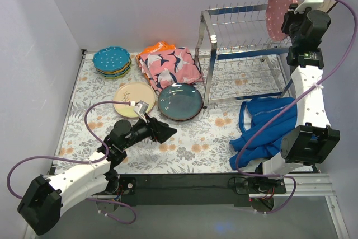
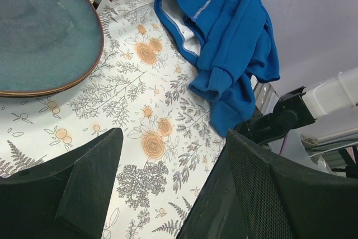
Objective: Unload the plates from the dish rack
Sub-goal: Unload the plate from the dish rack.
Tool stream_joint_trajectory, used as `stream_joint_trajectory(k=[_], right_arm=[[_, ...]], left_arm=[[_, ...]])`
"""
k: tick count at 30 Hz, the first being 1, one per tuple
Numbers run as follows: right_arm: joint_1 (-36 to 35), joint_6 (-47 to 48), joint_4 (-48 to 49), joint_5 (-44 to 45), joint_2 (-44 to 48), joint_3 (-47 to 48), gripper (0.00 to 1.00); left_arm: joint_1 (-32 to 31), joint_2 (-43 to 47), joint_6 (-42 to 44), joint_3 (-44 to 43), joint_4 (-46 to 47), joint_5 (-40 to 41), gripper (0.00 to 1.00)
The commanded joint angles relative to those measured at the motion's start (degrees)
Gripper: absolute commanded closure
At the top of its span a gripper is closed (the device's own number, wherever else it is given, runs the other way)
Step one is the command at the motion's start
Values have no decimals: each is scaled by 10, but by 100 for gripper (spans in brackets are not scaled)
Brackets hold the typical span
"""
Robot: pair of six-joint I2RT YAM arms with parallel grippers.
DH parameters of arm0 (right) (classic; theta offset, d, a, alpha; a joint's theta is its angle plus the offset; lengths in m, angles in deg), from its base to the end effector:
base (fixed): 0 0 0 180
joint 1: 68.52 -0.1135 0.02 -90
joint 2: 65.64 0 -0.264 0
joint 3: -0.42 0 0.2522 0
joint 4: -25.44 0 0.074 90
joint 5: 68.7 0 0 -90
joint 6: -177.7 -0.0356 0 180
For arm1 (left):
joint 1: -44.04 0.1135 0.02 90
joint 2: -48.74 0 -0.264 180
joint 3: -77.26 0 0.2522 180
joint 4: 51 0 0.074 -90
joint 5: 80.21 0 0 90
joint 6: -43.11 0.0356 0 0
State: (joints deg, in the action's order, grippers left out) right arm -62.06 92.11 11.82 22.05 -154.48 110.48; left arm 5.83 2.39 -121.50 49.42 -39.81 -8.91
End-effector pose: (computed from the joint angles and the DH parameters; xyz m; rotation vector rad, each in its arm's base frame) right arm 0.3561 -0.0408 0.4832 0.0365 1.4398 -0.1652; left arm 0.1373 -0.1226 0.2107 -0.3508 1.9981 -1.6543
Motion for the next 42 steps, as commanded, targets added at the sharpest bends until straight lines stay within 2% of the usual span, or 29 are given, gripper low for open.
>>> stream_joint_trajectory(k=[1,9,13,26,32,35,38,42], right_arm=[[-5,-16,68,30,10,6,99],[-5,-22,76,47,16,8,99],[-6,-36,115,48,29,6,99],[-6,-83,129,14,-13,145,99],[-6,-92,128,13,-13,160,99],[-6,-127,128,7,-9,162,99],[-6,-207,127,-3,-12,172,99],[-6,-322,127,-62,-36,215,99]], left_arm=[[-2,0,6,-3,8,0,28],[-2,-1,10,-2,6,12,28],[-2,-5,11,-2,5,14,28],[-2,7,14,-2,-2,23,28],[-2,11,15,0,-5,28,28],[-2,12,15,0,-3,28,28],[-2,11,12,-2,-3,31,28],[-2,17,-11,-1,1,45,28]])
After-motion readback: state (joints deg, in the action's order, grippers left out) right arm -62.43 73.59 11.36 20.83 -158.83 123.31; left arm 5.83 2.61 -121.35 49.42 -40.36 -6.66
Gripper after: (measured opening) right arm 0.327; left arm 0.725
